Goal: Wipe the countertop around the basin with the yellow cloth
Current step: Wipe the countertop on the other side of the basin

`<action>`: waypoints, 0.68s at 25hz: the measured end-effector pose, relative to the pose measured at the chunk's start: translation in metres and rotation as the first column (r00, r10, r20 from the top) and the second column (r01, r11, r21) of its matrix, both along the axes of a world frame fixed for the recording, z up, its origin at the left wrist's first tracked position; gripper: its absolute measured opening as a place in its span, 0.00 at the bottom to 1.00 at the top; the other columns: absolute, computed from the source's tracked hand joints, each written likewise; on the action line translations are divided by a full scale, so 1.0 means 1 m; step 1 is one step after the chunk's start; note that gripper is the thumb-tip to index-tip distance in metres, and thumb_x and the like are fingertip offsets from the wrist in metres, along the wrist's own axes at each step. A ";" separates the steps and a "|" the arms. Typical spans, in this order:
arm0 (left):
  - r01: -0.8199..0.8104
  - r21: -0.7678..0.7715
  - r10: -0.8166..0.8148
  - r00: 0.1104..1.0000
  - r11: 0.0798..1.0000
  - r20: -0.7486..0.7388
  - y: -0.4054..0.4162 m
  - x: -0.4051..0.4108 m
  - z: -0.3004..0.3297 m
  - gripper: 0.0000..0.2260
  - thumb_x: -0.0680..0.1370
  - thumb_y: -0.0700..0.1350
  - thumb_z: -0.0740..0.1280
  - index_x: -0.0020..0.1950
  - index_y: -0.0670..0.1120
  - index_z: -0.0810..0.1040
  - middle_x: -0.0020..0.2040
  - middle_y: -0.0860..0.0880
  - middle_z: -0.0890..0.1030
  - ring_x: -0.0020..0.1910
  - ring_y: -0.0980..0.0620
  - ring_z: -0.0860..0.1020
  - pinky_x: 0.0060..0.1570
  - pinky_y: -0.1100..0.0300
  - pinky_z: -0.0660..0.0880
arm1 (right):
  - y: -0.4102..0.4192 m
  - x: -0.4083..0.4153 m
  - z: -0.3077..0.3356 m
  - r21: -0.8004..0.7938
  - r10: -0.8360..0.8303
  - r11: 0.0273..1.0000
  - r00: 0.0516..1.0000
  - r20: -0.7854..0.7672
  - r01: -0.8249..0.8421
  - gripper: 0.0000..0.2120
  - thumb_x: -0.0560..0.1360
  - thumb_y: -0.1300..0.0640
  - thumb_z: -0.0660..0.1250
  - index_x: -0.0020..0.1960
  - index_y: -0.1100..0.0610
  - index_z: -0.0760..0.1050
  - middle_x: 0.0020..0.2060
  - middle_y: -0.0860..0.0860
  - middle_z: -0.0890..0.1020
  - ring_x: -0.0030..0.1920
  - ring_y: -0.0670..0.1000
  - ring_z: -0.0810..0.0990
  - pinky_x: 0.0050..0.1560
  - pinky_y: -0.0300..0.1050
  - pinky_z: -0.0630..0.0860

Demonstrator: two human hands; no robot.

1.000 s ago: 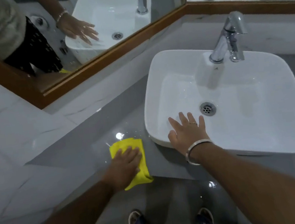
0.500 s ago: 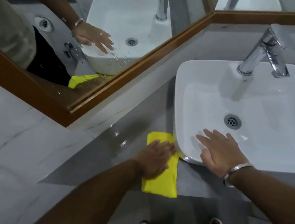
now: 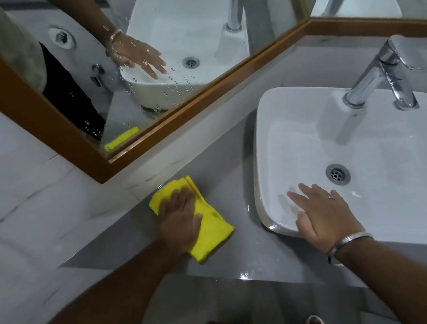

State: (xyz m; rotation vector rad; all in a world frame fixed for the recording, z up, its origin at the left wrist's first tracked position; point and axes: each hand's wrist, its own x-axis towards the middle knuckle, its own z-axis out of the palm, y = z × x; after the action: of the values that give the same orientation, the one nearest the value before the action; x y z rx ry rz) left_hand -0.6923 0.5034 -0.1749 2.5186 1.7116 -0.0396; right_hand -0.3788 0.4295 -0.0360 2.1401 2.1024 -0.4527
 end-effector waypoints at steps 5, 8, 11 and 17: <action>0.446 -0.197 -0.439 0.895 0.873 0.081 0.037 0.110 0.005 0.31 0.75 0.57 0.51 0.75 0.45 0.63 0.77 0.43 0.64 0.75 0.39 0.61 0.71 0.39 0.57 | 0.000 0.005 -0.007 0.047 -0.024 0.999 0.999 -0.027 0.026 0.32 0.68 0.45 0.44 0.69 0.50 0.68 0.69 0.57 0.71 0.69 0.60 0.66 0.67 0.60 0.63; 0.149 -0.160 -0.126 0.982 0.976 0.142 0.045 0.098 -0.001 0.31 0.74 0.58 0.49 0.73 0.45 0.68 0.74 0.44 0.68 0.73 0.41 0.65 0.71 0.39 0.58 | 0.000 0.010 -0.011 0.074 -0.015 0.997 0.999 -0.044 0.018 0.32 0.69 0.44 0.45 0.68 0.52 0.69 0.68 0.59 0.72 0.68 0.62 0.68 0.66 0.59 0.66; -0.360 -0.094 0.368 0.926 0.928 0.089 0.011 0.016 -0.013 0.27 0.78 0.56 0.50 0.70 0.42 0.71 0.69 0.40 0.74 0.68 0.39 0.71 0.66 0.43 0.65 | 0.000 0.007 -0.012 0.056 -0.034 0.998 0.998 -0.054 0.037 0.33 0.69 0.43 0.44 0.69 0.51 0.68 0.69 0.58 0.71 0.69 0.61 0.67 0.67 0.59 0.65; -0.498 -0.110 0.509 0.852 0.860 0.121 -0.082 -0.026 0.000 0.27 0.71 0.52 0.56 0.65 0.38 0.74 0.62 0.34 0.79 0.59 0.32 0.78 0.60 0.41 0.70 | 0.000 0.005 -0.012 0.033 -0.036 0.999 0.998 -0.050 0.038 0.32 0.69 0.44 0.44 0.69 0.50 0.68 0.69 0.56 0.71 0.69 0.60 0.67 0.67 0.58 0.66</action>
State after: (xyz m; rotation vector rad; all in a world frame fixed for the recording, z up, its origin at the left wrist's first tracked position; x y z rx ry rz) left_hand -0.7183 0.4219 -0.1753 1.8877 2.1956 0.1147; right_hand -0.3737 0.4291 -0.0481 2.2122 2.1137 -0.4819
